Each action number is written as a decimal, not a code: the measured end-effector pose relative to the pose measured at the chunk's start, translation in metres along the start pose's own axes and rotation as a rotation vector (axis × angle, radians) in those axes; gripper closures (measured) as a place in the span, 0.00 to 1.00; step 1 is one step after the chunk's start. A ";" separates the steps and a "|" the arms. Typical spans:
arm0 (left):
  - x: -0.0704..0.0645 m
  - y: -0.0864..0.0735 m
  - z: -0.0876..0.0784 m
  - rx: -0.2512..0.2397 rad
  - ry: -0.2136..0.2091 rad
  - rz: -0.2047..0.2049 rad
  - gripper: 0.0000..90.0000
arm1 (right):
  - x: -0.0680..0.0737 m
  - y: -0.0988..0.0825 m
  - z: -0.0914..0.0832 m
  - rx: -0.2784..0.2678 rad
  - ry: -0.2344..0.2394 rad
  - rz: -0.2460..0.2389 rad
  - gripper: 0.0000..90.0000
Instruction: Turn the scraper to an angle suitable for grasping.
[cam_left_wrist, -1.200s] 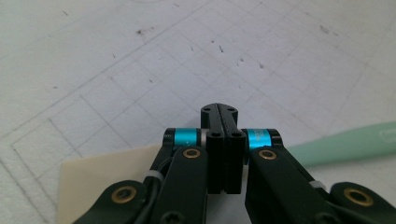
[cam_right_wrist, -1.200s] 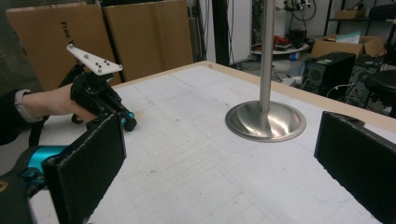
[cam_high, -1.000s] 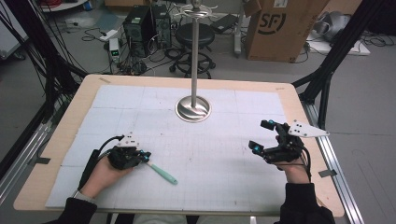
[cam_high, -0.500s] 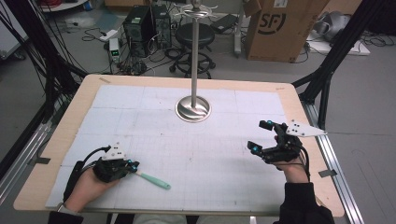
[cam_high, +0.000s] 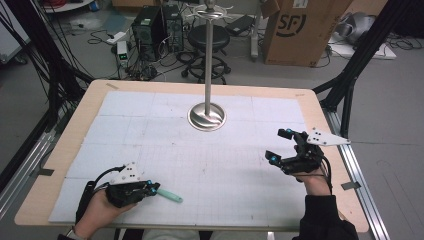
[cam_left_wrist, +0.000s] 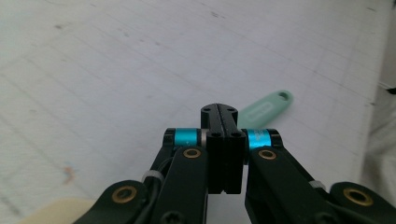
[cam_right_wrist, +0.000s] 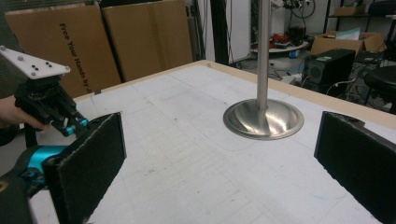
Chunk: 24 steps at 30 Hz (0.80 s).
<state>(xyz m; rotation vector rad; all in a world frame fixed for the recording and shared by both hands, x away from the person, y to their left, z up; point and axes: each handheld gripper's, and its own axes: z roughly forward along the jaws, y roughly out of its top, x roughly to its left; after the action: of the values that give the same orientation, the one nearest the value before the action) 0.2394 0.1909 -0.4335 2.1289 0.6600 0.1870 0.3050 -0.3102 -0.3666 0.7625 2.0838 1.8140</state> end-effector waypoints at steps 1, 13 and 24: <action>-0.003 -0.001 0.002 0.014 -0.007 0.011 1.00 | 0.000 0.000 0.000 -0.001 0.000 0.000 0.01; -0.011 0.002 0.022 0.077 -0.074 0.068 1.00 | 0.001 0.000 0.002 0.009 0.008 0.002 0.01; 0.015 0.017 0.041 0.044 -0.009 -0.064 1.00 | 0.003 -0.001 0.003 0.023 0.011 -0.007 0.01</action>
<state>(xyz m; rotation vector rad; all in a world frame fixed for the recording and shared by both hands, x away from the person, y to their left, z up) 0.2740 0.1614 -0.4466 2.1463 0.7317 0.1289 0.3039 -0.3059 -0.3673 0.7518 2.1143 1.7975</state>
